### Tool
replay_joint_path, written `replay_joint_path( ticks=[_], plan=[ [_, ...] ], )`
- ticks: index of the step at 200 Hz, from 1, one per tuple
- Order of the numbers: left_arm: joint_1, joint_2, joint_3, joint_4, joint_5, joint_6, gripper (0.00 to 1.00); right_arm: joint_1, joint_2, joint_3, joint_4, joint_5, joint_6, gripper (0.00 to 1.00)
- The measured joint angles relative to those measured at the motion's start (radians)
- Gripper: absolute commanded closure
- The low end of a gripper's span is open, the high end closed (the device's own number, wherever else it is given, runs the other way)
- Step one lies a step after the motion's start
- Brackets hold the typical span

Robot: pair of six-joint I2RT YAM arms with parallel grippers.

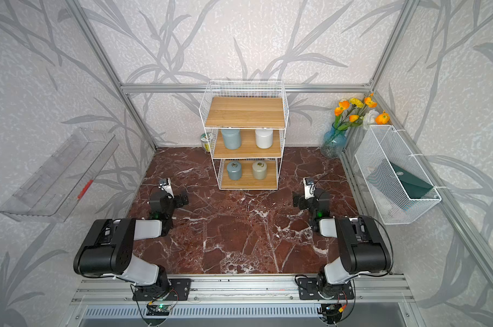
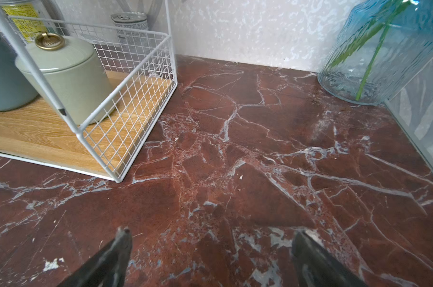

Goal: Remove the tea canisters from the shelf
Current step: Pick up the tea canister from the shelf.

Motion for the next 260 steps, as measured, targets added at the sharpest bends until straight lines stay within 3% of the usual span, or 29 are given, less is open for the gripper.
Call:
replay_joint_path(
  ticks=[158,179,210,225,260],
  plan=[
    [0.0,0.0,0.0,0.0,0.0,0.0,0.0,0.0,0.0,0.0,0.0,0.0,0.0,0.01],
    [0.0,-0.013,0.018,-0.051,-0.047,-0.015,0.0,0.0,-0.008,0.014,-0.037,0.005,0.004,0.01],
    [0.012,-0.132,0.261,-0.466,-0.179,-0.119,0.0,0.0,-0.103,0.225,-0.365,0.01,0.016,0.01],
    [0.021,-0.236,0.315,-0.528,-0.194,-0.164,0.0,0.0,-0.188,0.317,-0.436,0.008,0.048,0.01],
    [0.03,-0.509,0.285,-0.591,-0.172,-0.227,0.0,-0.01,-0.39,0.42,-0.531,0.021,0.174,0.01]
  ],
)
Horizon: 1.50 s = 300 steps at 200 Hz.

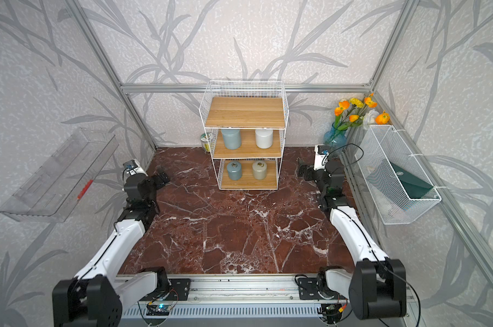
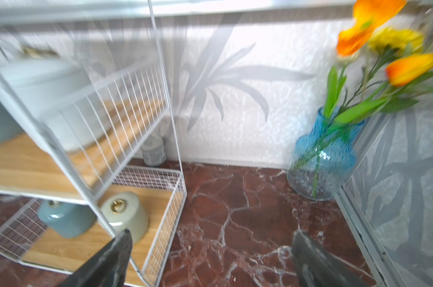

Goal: Remove the tea canisters from the shelf
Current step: Pick up the tea canister from the shelf.

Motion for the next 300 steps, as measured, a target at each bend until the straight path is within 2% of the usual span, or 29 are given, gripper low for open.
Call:
replay_joint_path(
  ticks=[37,70,84,101,140,165,202,255,300],
  plan=[
    [0.0,-0.156,0.007,-0.136,0.079,-0.021,0.01,-0.039,-0.229,-0.103,-0.049,0.004,0.177,0.01],
    [-0.003,-0.208,0.029,-0.221,0.251,-0.036,0.1,-0.013,-0.346,-0.107,-0.183,-0.075,0.248,0.01],
    [-0.017,-0.205,0.04,-0.269,0.304,-0.038,0.11,0.064,-0.396,-0.107,-0.254,-0.056,0.247,0.01],
    [-0.053,-0.209,0.04,-0.325,0.334,-0.038,0.1,0.206,-0.465,-0.107,-0.345,0.002,0.23,0.01],
    [-0.177,-0.268,0.032,-0.392,0.313,-0.035,0.1,0.512,-0.545,-0.108,-0.465,0.204,0.194,0.01],
    [-0.226,-0.281,0.032,-0.414,0.291,-0.027,0.1,0.662,-0.484,-0.108,-0.478,0.346,0.172,0.01],
    [-0.266,-0.281,0.026,-0.444,0.253,-0.019,0.1,0.821,-0.274,-0.102,-0.42,0.515,0.118,0.01],
    [-0.322,-0.284,0.024,-0.47,0.187,-0.01,0.1,0.875,-0.08,-0.09,-0.219,0.668,0.074,0.01],
    [-0.346,-0.281,0.016,-0.474,0.142,-0.003,0.1,0.884,0.127,0.0,-0.097,0.764,0.082,0.01]
  ],
)
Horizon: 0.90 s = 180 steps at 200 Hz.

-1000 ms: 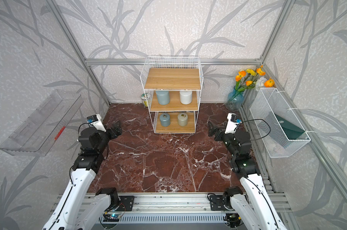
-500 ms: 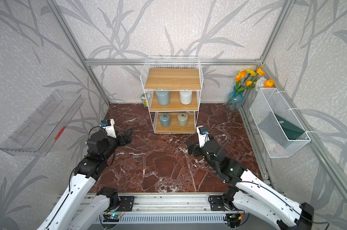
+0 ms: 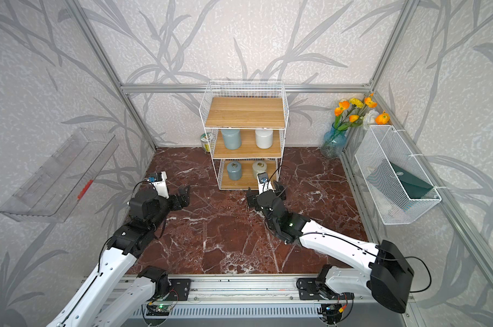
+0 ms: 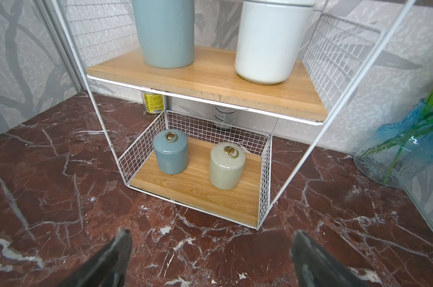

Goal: Remove the tea canisters from the shelf
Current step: Pick up the tea canister from the shelf.

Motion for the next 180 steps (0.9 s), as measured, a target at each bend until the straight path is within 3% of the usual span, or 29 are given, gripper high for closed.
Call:
replay_joint_path(
  ticks=[59,106,146,180],
  plan=[
    [-0.016,-0.002,-0.019,-0.003,-0.043,0.0,0.1,0.003,0.208,0.044,0.091,0.143,0.054,0.01],
    [-0.019,0.01,-0.019,-0.002,-0.046,-0.001,0.1,-0.003,0.438,0.188,0.126,0.221,0.065,0.01],
    [-0.02,0.007,-0.019,-0.003,-0.05,-0.001,0.1,-0.05,0.524,0.209,0.105,0.22,0.154,0.01],
    [-0.024,0.0,-0.019,-0.002,-0.054,-0.001,0.1,-0.134,0.555,0.223,0.099,0.131,0.203,0.01]
  ],
)
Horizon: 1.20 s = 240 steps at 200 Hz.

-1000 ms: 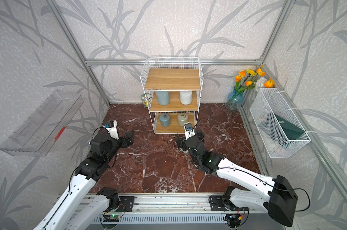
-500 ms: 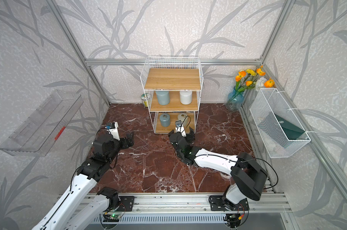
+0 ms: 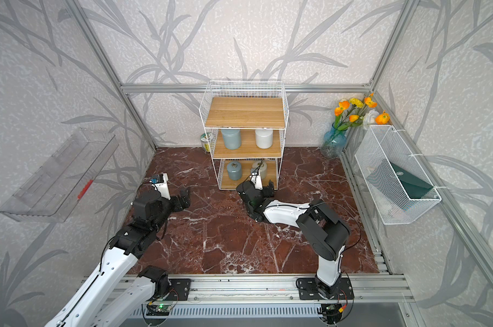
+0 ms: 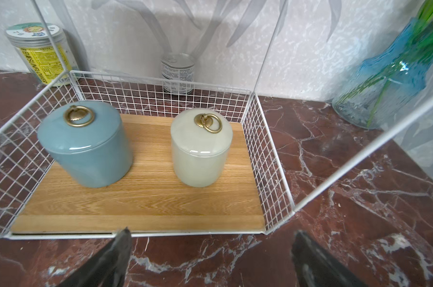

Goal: Remove the tea canisters from the shelf
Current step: Pick up the tea canister from the shelf.

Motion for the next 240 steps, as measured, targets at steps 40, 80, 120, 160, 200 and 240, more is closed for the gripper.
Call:
replay_joint_path(
  ticks=[40,80,120,160,200,240],
  plan=[
    [-0.001,0.004,0.0,0.0,0.0,0.0,0.1,-0.071,0.055,0.014,0.026,-0.126,0.002,0.01],
    [-0.001,0.008,0.0,0.001,0.0,0.0,0.1,-0.074,0.124,0.034,0.06,-0.187,-0.053,0.01],
    [-0.002,0.008,0.0,0.0,0.0,0.0,0.1,-0.077,0.187,0.101,0.065,-0.198,-0.089,0.01],
    [-0.003,0.007,0.0,-0.006,0.0,0.0,0.1,-0.117,0.206,0.172,0.037,-0.217,-0.068,0.01],
    [-0.007,0.006,0.0,-0.01,0.0,0.0,0.1,-0.156,0.25,0.267,-0.014,-0.248,-0.04,0.01],
    [-0.008,0.004,0.0,-0.014,-0.006,-0.001,0.1,-0.171,0.308,0.339,-0.078,-0.269,-0.036,0.01]
  ],
)
